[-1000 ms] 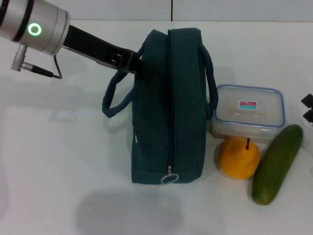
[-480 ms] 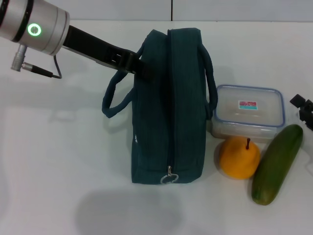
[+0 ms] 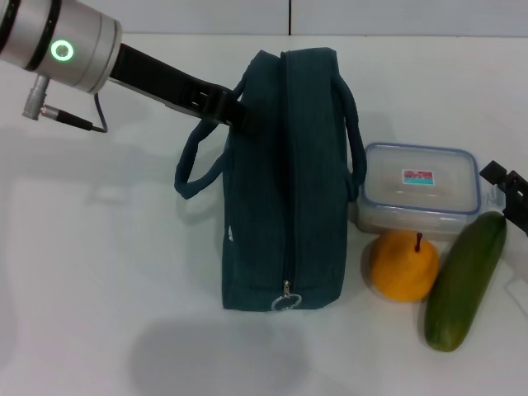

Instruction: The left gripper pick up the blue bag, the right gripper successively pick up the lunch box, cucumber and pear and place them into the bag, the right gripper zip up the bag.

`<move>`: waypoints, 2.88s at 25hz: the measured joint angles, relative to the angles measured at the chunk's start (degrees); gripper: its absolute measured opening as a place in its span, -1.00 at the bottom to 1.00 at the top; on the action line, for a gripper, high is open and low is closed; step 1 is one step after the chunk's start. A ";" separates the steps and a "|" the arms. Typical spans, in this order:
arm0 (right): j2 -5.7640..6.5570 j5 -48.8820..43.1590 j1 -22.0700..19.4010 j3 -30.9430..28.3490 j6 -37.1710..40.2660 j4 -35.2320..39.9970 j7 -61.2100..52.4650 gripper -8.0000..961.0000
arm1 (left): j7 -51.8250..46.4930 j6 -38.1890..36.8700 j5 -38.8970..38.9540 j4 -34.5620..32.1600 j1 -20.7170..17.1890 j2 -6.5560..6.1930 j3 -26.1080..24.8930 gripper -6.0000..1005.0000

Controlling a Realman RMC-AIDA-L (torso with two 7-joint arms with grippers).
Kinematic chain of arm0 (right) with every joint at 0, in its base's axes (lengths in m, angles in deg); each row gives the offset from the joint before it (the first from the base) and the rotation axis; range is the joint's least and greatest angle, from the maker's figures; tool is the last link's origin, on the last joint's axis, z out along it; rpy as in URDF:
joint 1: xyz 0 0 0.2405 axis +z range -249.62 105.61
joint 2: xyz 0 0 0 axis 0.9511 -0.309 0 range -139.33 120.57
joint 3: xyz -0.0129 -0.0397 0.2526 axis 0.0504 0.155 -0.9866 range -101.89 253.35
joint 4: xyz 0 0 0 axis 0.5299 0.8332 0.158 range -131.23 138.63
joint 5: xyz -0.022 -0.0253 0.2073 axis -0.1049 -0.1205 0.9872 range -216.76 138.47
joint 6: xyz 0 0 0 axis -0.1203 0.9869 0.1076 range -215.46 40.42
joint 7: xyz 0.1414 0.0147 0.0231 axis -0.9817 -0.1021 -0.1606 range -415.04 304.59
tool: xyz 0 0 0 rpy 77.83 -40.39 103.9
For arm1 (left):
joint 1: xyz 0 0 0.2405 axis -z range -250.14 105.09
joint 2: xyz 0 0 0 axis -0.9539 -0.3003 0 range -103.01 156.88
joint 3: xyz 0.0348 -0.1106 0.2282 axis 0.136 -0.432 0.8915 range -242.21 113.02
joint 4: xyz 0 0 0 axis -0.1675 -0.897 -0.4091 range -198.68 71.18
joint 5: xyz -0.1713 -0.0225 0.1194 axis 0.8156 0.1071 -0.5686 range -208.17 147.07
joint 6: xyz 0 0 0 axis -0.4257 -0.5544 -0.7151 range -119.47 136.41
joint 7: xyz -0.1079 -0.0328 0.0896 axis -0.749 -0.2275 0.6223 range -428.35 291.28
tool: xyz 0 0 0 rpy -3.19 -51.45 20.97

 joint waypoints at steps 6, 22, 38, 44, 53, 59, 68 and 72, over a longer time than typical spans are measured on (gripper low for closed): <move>-0.03 0.06 0.19 -0.42 -0.11 -1.10 0.08 0.75 | 0.19 0.01 -0.01 0.04 0.02 0.00 -0.04 -0.88; -0.37 0.32 1.46 -0.68 -2.41 -4.33 -0.16 0.65 | 0.52 0.01 0.14 0.06 -0.04 0.00 -0.04 -0.88; -0.31 0.42 1.48 -2.19 -2.32 -4.39 -0.55 0.39 | 0.57 0.20 0.05 0.06 0.01 -0.09 -0.04 -0.88; -0.31 0.41 1.36 -2.20 -2.37 -4.48 -0.90 -0.05 | 0.57 0.51 -0.01 0.06 0.11 -0.09 -0.04 -0.88; -0.31 0.41 1.20 -2.63 -2.45 -4.49 -1.33 -0.57 | 0.57 0.62 -0.01 0.06 0.25 -0.09 -0.04 -0.88; -0.25 0.41 1.01 -3.20 -2.45 -4.48 -1.33 -0.57 | 0.57 0.62 -0.01 0.06 0.33 -0.09 -0.04 -0.88; -0.14 0.42 0.85 -3.63 -2.30 -4.19 -1.33 -0.65 | 0.36 0.62 0.00 0.05 0.34 -0.04 0.10 -0.88; -0.14 0.43 0.69 -4.32 -2.26 -4.13 -1.33 -0.76 | 0.29 0.62 0.00 0.05 0.38 0.00 0.21 -0.88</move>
